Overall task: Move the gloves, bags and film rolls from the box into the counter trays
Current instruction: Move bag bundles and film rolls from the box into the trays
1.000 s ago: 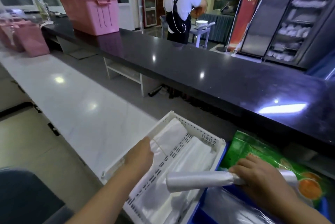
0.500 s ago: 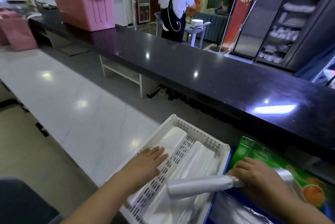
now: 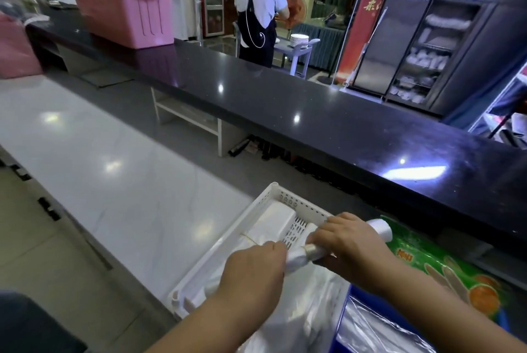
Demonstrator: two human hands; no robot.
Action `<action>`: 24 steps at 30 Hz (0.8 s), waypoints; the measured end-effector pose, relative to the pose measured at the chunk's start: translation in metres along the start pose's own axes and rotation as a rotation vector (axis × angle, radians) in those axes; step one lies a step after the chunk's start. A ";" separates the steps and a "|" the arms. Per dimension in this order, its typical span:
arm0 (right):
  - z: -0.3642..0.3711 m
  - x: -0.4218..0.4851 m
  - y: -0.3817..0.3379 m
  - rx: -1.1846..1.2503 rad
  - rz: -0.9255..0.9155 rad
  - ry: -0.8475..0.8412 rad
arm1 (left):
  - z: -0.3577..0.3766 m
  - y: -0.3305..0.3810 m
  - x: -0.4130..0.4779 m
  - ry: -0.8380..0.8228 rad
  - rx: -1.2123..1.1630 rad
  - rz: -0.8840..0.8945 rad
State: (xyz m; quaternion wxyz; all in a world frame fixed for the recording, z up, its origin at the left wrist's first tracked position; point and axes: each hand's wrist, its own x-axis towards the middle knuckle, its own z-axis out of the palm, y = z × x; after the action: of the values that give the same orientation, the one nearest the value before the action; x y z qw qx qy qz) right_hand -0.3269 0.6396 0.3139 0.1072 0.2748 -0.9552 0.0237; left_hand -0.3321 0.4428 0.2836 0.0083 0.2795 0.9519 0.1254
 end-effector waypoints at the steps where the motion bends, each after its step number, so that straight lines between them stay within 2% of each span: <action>1: 0.001 0.003 -0.001 -0.008 0.002 0.017 | -0.002 -0.007 -0.002 0.035 0.014 -0.017; 4: 0.006 0.012 0.004 -0.091 0.064 0.082 | -0.015 -0.029 -0.010 0.103 0.029 -0.041; 7: 0.021 0.020 0.011 -0.107 0.262 0.135 | -0.024 -0.049 -0.016 0.110 0.108 -0.115; 9: 0.040 0.024 0.015 -0.019 0.482 0.080 | -0.029 -0.060 -0.022 0.104 0.170 -0.182; 10: 0.052 0.023 0.016 0.043 0.576 0.003 | -0.031 -0.064 -0.026 0.085 0.184 -0.227; 11: 0.064 0.022 0.015 0.082 0.591 -0.100 | -0.031 -0.069 -0.029 0.070 0.188 -0.269; 13: 0.088 0.019 0.010 0.090 0.432 -0.300 | -0.030 -0.077 -0.035 0.072 0.177 -0.319; 15: 0.102 0.016 0.002 0.043 0.212 -0.400 | -0.027 -0.081 -0.038 0.064 0.175 -0.338; 18: 0.112 0.015 -0.001 -0.038 0.017 -0.386 | -0.022 -0.080 -0.038 0.041 0.163 -0.339; 24: 0.099 0.019 -0.007 -0.145 -0.040 -0.392 | -0.009 -0.061 -0.016 0.017 0.073 -0.331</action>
State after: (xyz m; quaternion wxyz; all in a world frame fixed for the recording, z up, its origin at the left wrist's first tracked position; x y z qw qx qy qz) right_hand -0.3582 0.6137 0.2210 -0.0610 0.2848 -0.9513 -0.1014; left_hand -0.3518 0.3822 0.2765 0.0105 0.1177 0.9889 0.0902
